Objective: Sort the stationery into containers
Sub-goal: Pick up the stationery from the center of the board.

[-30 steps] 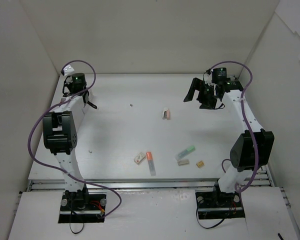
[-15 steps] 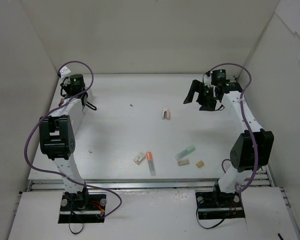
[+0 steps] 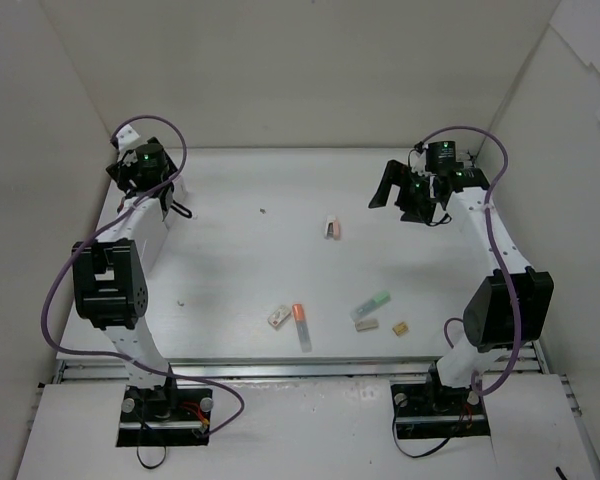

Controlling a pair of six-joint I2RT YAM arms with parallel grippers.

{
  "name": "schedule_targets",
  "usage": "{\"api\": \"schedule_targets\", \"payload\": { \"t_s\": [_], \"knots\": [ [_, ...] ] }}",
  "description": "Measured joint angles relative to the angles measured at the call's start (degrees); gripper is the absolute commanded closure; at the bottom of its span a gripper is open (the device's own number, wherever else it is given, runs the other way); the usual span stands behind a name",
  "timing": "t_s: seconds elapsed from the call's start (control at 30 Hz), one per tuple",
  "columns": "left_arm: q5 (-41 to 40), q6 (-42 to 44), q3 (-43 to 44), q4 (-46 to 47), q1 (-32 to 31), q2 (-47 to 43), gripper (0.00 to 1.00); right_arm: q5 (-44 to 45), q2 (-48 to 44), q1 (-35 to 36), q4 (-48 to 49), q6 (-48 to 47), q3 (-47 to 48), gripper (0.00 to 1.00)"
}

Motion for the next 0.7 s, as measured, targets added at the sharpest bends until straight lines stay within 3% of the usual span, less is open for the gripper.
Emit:
{"api": "schedule_targets", "payload": {
  "t_s": [0.17, 0.7],
  "knots": [
    [0.61, 0.96, 0.0, 0.02, -0.83, -2.05, 0.01, 0.15, -0.02, 0.0, 0.28, -0.02, -0.94, 0.02],
    [1.92, 1.73, 3.13, -9.66, -3.39, -5.42, 0.01, 5.07, -3.23, 1.01, 1.2, -1.18, -5.14, 0.02]
  ]
}}
